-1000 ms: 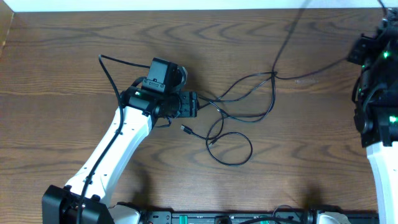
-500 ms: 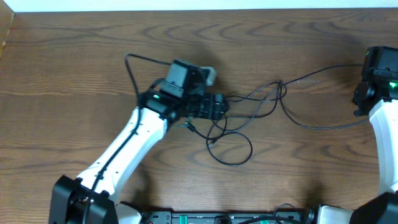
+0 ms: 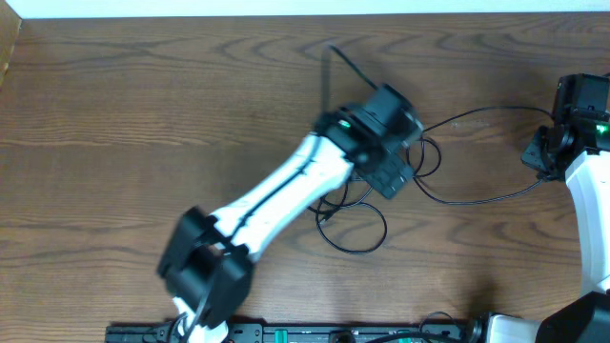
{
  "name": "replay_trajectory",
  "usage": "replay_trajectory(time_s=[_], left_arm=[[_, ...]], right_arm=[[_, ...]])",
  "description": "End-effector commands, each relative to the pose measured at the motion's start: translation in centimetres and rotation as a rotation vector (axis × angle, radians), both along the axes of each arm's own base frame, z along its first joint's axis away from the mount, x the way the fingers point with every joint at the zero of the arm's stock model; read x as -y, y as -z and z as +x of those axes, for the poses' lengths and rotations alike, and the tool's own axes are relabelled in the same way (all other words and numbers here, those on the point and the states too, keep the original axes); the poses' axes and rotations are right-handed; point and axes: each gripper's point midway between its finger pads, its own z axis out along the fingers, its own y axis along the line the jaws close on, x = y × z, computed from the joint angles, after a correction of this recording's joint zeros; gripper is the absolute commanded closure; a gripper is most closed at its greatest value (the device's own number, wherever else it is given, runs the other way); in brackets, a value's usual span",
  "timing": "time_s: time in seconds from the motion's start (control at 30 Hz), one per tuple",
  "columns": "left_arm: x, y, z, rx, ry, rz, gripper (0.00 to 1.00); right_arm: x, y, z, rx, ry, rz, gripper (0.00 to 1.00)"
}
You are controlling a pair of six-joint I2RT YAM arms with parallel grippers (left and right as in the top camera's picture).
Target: Untangle cables
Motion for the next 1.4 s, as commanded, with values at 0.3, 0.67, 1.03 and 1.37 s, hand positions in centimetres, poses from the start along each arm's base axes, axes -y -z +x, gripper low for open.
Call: replay_trajectory(time_s=[0.3,0.67,1.03,1.37], left_arm=[[5.9,4.1,0.5,0.232,0.185,0.074,0.09],[5.3,7.0,-0.2,0.205,0.25,0.13,0.25],[5.0,9.0,-1.0,0.182,0.344,0.161,0.26],[5.3,9.3,-0.7,0.191,0.342,0.153,0.45]], right_arm=[[-0.1,-0.1,0.1,-0.002,-0.017,0.004,0.99],[-0.1,-0.1,0.1,-0.011,-0.036,-0.001,0.99],[-0.1,-0.1,0.1,-0.013,-0.036,-0.001,0.99],[-0.1,-0.1,0.1,-0.013,-0.036,0.0,0.99]])
